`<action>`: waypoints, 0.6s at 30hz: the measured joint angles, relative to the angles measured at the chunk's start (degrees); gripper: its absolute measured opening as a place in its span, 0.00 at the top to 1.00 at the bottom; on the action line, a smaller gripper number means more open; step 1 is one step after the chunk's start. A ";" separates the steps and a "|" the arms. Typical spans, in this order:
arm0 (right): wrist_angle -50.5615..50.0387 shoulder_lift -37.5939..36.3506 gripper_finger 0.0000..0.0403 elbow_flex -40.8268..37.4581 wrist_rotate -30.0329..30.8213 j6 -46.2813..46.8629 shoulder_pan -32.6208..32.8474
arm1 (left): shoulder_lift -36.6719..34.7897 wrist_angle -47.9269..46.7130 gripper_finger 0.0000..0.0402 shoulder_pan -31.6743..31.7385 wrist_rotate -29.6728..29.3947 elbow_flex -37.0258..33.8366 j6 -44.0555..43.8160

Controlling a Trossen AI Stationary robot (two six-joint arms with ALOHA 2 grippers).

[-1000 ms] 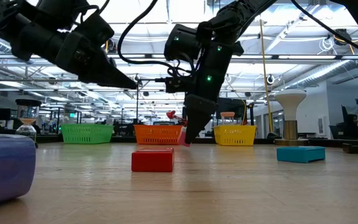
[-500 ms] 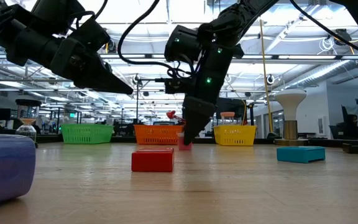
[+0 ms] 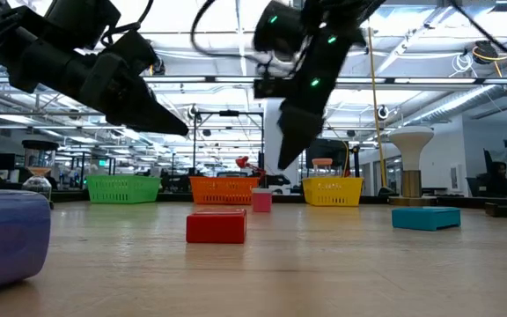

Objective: Pick & Place Office items
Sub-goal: Put the pink charger adaptor into the green bin

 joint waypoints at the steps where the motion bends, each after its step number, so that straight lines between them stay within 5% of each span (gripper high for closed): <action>1: 1.41 -2.06 0.63 -2.10 1.02 0.01 0.57 | 0.00 -0.15 0.77 0.15 0.04 0.22 -0.26; 10: 25.22 -21.18 0.97 -30.65 1.06 6.38 3.70 | 2.36 -12.04 0.77 5.03 0.28 9.84 -1.62; 18: 40.14 -30.80 0.95 -45.59 1.03 8.44 3.61 | 14.09 -23.70 0.56 7.25 4.19 22.62 0.99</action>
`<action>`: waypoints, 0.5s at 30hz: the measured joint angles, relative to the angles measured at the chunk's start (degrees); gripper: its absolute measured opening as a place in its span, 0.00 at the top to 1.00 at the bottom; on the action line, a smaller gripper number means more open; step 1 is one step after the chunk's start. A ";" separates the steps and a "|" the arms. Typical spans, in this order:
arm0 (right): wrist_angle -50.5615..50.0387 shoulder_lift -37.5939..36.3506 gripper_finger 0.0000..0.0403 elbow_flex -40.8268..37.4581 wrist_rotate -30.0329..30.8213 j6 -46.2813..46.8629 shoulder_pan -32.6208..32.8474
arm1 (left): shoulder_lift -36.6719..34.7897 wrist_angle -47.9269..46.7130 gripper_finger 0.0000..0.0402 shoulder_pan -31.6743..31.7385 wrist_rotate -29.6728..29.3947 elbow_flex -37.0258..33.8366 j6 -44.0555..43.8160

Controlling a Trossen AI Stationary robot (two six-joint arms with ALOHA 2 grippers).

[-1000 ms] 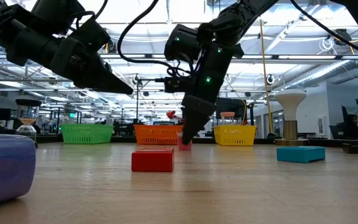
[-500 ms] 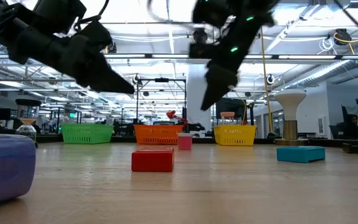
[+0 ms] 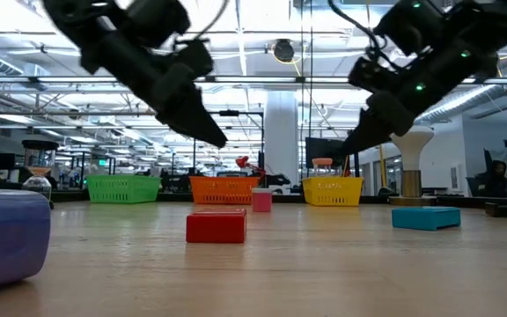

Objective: Pick & Place Office items
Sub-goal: Put the pink charger adaptor into the green bin

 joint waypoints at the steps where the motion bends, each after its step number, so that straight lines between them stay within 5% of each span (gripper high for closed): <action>1: 0.36 -0.56 0.96 -0.75 0.04 0.04 -0.02 | 1.56 -1.53 0.51 0.47 -0.01 1.82 0.01; 8: 1.41 -1.32 1.00 -1.72 0.02 -0.09 -0.02 | 9.98 -10.50 0.25 5.23 5.96 12.08 2.25; 15: 2.21 -1.32 1.00 -1.72 -1.12 -0.44 -0.02 | 17.26 -15.16 0.19 6.62 8.01 19.80 6.98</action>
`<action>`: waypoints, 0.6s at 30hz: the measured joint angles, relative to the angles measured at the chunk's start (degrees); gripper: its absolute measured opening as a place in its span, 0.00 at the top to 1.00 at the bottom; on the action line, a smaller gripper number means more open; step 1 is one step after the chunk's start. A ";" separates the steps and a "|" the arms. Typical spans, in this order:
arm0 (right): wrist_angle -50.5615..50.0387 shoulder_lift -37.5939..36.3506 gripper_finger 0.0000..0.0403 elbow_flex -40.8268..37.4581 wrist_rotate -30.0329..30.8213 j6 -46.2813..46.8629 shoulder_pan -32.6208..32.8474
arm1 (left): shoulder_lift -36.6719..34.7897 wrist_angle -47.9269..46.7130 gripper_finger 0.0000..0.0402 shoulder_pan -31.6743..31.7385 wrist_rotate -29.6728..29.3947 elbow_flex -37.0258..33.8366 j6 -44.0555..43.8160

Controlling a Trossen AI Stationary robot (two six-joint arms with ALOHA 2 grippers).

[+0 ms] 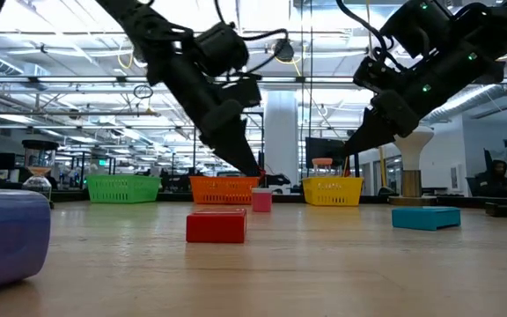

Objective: Pick & Place Office items
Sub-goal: Put the pink charger adaptor into the green bin

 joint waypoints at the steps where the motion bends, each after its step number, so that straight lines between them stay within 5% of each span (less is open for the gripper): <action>1: 0.05 0.00 1.00 0.00 -0.29 -0.14 0.00 | 0.85 -0.75 0.20 -0.10 0.00 0.93 1.02; 18: 0.62 0.02 1.00 0.00 -0.30 -1.05 0.00 | 6.46 -0.98 0.36 -1.22 -2.64 4.82 5.72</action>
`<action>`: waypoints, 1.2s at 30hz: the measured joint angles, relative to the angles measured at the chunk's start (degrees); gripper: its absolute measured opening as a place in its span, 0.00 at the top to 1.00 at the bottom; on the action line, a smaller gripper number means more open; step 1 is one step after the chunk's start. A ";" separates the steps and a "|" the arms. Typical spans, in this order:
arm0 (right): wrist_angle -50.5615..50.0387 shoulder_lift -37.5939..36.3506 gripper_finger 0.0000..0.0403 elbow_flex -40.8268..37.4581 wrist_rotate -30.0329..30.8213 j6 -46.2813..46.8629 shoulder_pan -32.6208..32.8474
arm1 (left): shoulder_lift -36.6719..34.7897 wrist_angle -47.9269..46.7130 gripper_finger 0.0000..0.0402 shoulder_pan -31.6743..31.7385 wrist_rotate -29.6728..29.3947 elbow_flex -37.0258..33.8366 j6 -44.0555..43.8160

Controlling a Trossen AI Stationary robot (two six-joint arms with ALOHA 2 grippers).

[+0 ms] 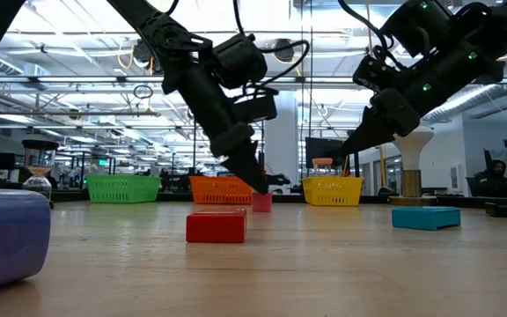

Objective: Pick & Place Office items
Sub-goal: Put the pink charger adaptor into the green bin

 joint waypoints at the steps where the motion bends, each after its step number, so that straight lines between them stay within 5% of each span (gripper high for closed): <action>1: 0.01 0.00 1.00 0.00 -0.01 0.00 0.00 | 0.31 0.55 0.37 0.00 0.03 0.02 -0.02; 11: -0.11 0.00 1.00 0.00 -0.02 -0.20 0.02 | 2.76 2.03 0.42 0.00 0.73 0.01 -0.71; 21: -0.18 0.00 1.00 0.00 0.02 -0.21 0.04 | 1.99 2.30 0.66 0.32 -0.30 -0.07 -2.45; 30: -0.22 0.02 1.00 0.00 -0.02 -0.42 0.04 | -12.07 -7.73 0.66 4.23 -6.35 -0.99 -7.32; 36: -1.07 0.02 1.00 -0.02 0.00 -0.42 0.35 | -26.29 -12.30 0.66 7.09 -11.13 -9.08 -13.64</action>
